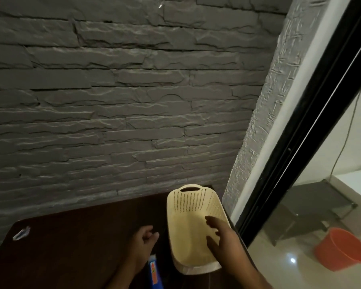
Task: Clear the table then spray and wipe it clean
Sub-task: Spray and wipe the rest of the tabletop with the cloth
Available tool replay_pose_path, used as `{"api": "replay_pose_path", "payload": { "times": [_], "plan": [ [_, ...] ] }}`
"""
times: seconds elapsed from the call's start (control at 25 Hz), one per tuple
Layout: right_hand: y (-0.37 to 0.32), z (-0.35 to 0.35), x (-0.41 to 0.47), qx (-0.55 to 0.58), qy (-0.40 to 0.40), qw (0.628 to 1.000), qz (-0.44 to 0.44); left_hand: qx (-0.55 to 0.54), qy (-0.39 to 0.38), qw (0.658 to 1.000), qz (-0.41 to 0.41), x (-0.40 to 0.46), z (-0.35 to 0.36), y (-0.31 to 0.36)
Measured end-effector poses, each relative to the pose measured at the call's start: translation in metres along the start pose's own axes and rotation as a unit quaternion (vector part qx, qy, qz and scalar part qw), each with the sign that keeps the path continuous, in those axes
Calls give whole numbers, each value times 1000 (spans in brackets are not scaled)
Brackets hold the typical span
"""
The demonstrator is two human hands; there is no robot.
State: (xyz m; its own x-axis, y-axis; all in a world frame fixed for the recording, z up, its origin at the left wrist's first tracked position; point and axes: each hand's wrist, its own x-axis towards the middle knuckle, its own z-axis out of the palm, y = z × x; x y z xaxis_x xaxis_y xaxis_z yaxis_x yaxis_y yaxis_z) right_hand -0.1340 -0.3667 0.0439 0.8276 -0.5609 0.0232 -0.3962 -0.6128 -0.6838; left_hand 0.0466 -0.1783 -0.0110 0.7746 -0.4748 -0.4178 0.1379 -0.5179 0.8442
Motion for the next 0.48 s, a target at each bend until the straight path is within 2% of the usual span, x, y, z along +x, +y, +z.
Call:
{"api": "replay_pose_path", "payload": {
  "times": [0.08, 0.2, 0.36, 0.48],
  "plan": [
    [12, -10, 27, -40, 56, 997, 17, 13, -26, 1000, -13, 17, 8, 14],
    [39, -13, 52, -92, 60, 992, 62, 37, -46, 998, -38, 36, 15, 26],
    [70, -7, 65, -92, 22, 983, 156, 52, -94, 990, -95, 52, 25, 30],
    [82, 6, 68, -51, -31, 972, 226, 63, -103, 989, -87, 57, 29, 23]
  ]
}}
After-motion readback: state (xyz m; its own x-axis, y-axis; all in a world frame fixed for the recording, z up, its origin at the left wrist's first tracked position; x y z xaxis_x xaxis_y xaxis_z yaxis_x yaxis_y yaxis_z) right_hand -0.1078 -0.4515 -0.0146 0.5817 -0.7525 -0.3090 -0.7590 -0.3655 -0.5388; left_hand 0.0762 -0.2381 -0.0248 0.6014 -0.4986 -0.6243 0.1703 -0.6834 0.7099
